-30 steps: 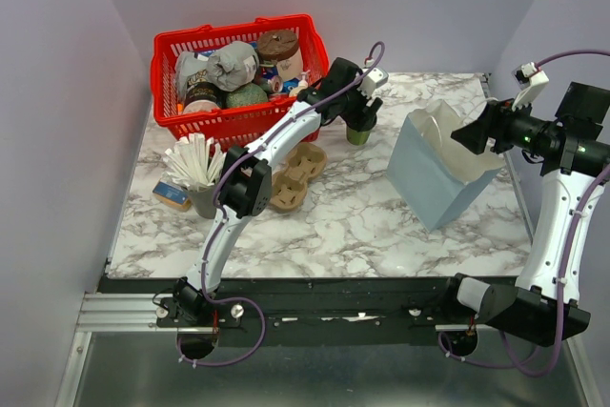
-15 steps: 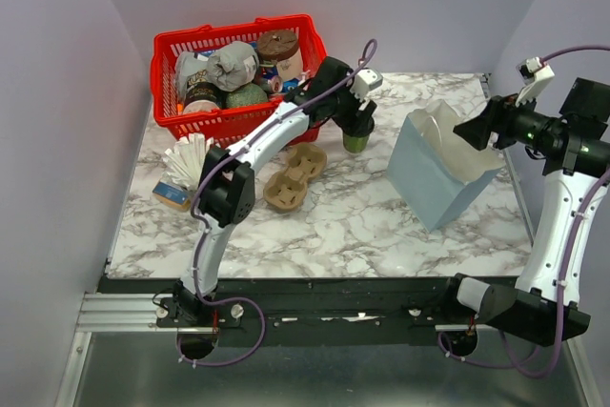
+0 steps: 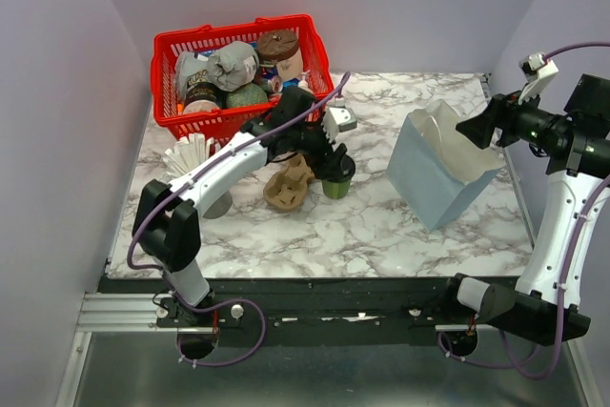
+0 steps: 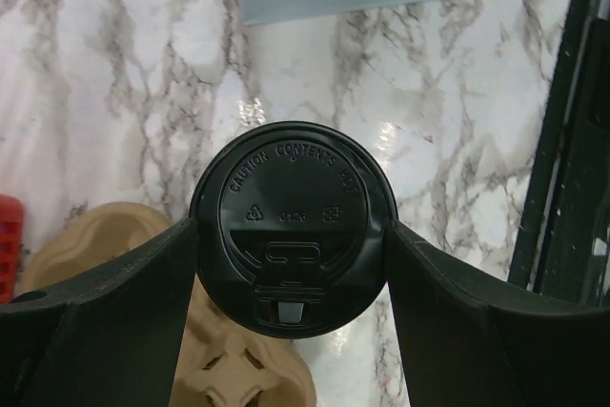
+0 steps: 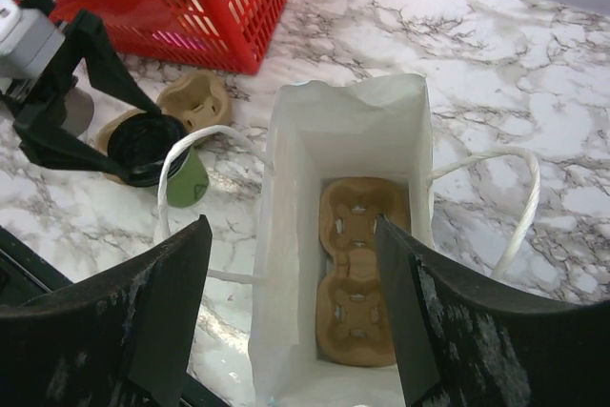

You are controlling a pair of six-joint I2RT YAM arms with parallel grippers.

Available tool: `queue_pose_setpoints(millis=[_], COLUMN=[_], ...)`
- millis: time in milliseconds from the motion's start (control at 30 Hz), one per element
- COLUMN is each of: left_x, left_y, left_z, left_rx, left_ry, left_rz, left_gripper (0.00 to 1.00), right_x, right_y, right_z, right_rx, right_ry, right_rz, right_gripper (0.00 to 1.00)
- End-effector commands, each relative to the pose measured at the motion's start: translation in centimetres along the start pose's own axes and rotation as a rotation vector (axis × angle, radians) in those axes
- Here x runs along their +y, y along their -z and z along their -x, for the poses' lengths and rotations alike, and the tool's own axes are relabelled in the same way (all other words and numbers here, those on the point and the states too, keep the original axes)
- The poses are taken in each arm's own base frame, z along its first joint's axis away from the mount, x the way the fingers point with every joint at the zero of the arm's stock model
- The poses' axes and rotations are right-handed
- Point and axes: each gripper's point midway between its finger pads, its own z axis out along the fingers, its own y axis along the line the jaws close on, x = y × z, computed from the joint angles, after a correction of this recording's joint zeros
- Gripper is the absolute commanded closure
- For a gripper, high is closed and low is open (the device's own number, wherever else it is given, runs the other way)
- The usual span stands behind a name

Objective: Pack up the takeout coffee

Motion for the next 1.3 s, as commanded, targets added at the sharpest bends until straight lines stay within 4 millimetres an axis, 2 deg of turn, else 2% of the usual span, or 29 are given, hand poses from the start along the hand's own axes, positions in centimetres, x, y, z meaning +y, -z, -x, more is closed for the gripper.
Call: queue_pose_setpoints(millis=[0,67,100,133,200,233,300,333,400,433,533,633,767,1000,1267], left_x=[-5.0,-6.3,-6.9,-7.5,-8.3,-8.6,-9.4,-9.7,-10.2,-10.8,-11.4,-11.5,-11.3,-11.3,-11.4], left_y=[1.1,1.3,2.0,1.8,2.2,2.0,1.9,1.8,1.8,1.4,0.8,0.1,-0.6,-1.2,-1.5], left_z=[-1.0,-1.3,-1.0,-2.3,-2.0,-3.0,-3.3,-4.1,-4.0,-4.9,-5.4,-6.3,-7.2,-8.4,-8.8], left_rx=[-0.059,-0.072,-0.095,-0.081,-0.119,-0.110,-0.125,-0.118,-0.152,-0.142,-0.131,-0.106,-0.085,-0.066,-0.058], left_ry=[-0.120,-0.183,-0.251,-0.263,-0.327,-0.340,-0.380,-0.394,-0.429,-0.430,-0.421,-0.401,-0.393,-0.389,-0.374], left_rz=[-0.146,-0.163,-0.160,-0.170,-0.162,-0.167,-0.176,-0.177,-0.172,-0.189,-0.221,-0.241,-0.249,-0.269,-0.284], left_gripper=[0.35,0.35,0.35,0.35,0.35,0.35,0.35,0.35,0.35,0.35,0.35,0.35,0.35,0.36,0.38], right_x=[0.7,0.5,-0.1,-0.1,-0.7,-0.7,-1.2,-1.5,-2.4,-2.6,-2.8,-2.2,-2.5,-3.3,-4.8], right_y=[1.0,1.5,1.8,2.1,2.6,2.9,3.2,3.3,3.8,4.0,4.1,3.9,3.6,3.4,1.6], right_z=[0.3,0.2,0.0,-0.2,-0.6,-0.8,-1.4,-1.4,-1.6,-1.7,-2.4,-3.4,-4.5,-4.0,-4.5], right_rx=[0.012,0.031,0.047,0.062,0.082,0.086,0.104,0.103,0.116,0.121,0.156,0.199,0.238,0.235,0.239], right_ry=[0.059,0.066,0.076,0.076,0.084,0.085,0.072,0.073,0.062,0.059,0.052,0.041,0.009,0.023,0.059], right_rz=[-0.017,-0.051,-0.094,-0.112,-0.161,-0.177,-0.220,-0.244,-0.309,-0.325,-0.333,-0.285,-0.279,-0.293,-0.249], right_gripper=[0.22,0.22,0.22,0.22,0.22,0.22,0.22,0.22,0.22,0.22,0.22,0.21,0.21,0.21,0.21])
